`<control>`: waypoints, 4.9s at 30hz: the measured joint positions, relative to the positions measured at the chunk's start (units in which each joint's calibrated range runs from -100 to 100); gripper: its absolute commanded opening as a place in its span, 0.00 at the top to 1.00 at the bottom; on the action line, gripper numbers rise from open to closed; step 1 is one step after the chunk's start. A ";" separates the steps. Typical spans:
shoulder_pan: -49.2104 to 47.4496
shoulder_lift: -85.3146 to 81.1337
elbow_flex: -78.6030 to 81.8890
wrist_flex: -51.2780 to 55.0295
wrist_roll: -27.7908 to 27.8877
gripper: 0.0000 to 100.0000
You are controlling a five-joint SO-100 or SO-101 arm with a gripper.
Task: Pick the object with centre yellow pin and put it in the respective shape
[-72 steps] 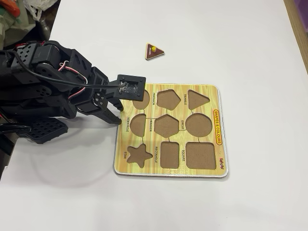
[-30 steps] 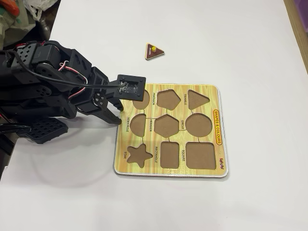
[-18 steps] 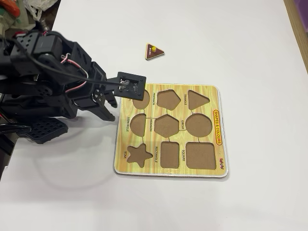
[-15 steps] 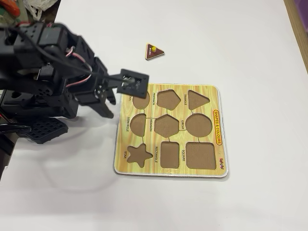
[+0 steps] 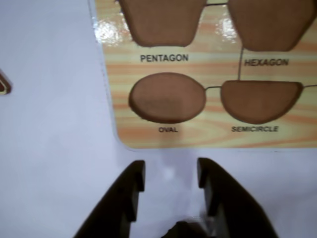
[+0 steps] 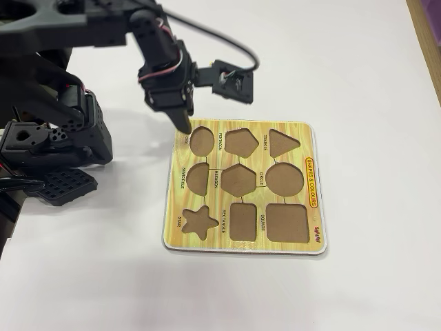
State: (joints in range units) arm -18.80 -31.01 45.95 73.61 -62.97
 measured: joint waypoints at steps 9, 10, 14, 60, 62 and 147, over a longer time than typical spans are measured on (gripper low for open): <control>-17.21 12.03 -9.89 -0.09 -8.06 0.87; -19.08 13.57 -11.33 -0.09 -8.79 0.87; -23.01 19.07 -16.55 -0.26 -10.87 0.87; -30.40 52.23 -46.40 -12.68 -12.38 0.87; -30.40 52.23 -46.40 -12.68 -12.38 0.87; -29.75 51.80 -38.76 -13.37 -12.27 0.94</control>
State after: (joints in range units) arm -48.55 20.79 7.19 60.24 -75.25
